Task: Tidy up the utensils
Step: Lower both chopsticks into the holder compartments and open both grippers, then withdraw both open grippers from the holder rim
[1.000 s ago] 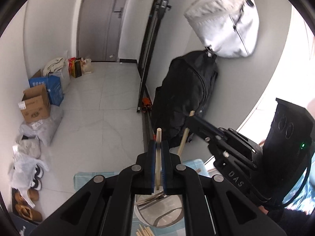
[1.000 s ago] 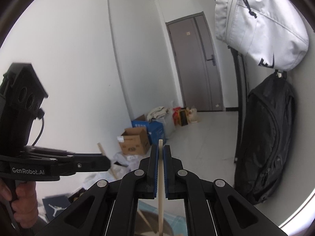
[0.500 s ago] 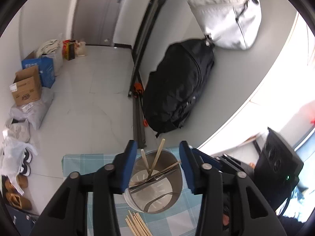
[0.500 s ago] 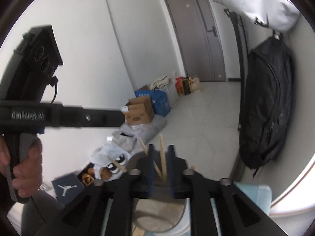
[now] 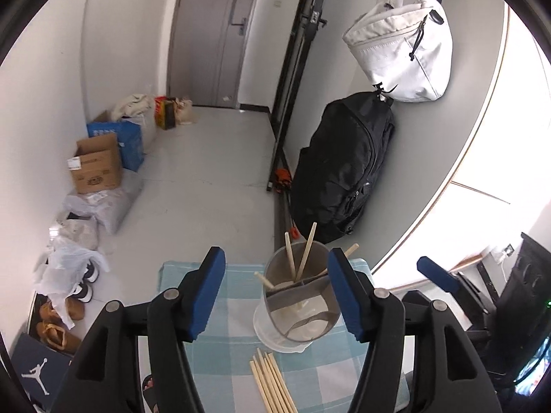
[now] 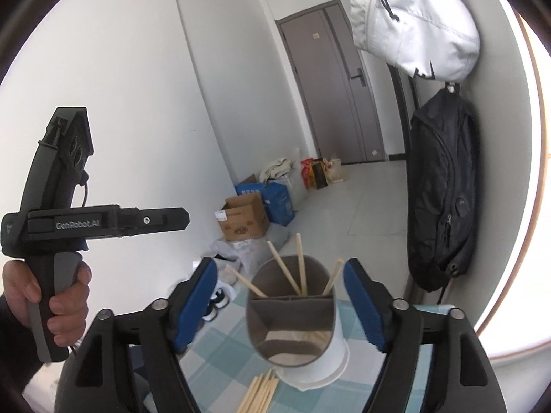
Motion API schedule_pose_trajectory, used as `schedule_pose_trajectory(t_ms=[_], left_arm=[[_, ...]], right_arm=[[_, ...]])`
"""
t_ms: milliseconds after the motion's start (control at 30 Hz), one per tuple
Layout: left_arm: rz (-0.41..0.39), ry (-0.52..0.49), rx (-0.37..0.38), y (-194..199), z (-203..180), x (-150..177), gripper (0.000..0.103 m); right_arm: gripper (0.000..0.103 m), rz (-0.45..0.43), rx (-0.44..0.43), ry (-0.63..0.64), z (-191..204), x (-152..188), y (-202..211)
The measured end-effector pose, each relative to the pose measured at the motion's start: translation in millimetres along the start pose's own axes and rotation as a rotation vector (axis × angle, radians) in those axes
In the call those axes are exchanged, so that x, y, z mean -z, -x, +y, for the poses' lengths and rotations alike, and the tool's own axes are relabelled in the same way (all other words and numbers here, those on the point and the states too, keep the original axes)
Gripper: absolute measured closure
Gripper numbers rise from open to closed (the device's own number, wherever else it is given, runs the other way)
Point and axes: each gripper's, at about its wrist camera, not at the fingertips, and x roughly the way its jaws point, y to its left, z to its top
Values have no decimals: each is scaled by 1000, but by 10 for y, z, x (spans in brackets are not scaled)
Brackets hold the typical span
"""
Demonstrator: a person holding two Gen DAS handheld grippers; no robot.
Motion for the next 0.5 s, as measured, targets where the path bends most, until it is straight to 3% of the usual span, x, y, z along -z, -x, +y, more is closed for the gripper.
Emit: schedule_pose_trajectory(t_ms=[133, 333, 500], left_arm=[[-25, -14, -51, 97, -35, 114, 33], [-29, 16, -66, 186, -33, 309, 32], [-45, 10, -79, 253, -61, 478, 29]], right_arm=[[17, -5, -13, -11, 68, 43, 97], [14, -6, -4, -1, 190, 155, 214], [5, -19, -18, 4, 277, 270, 312]])
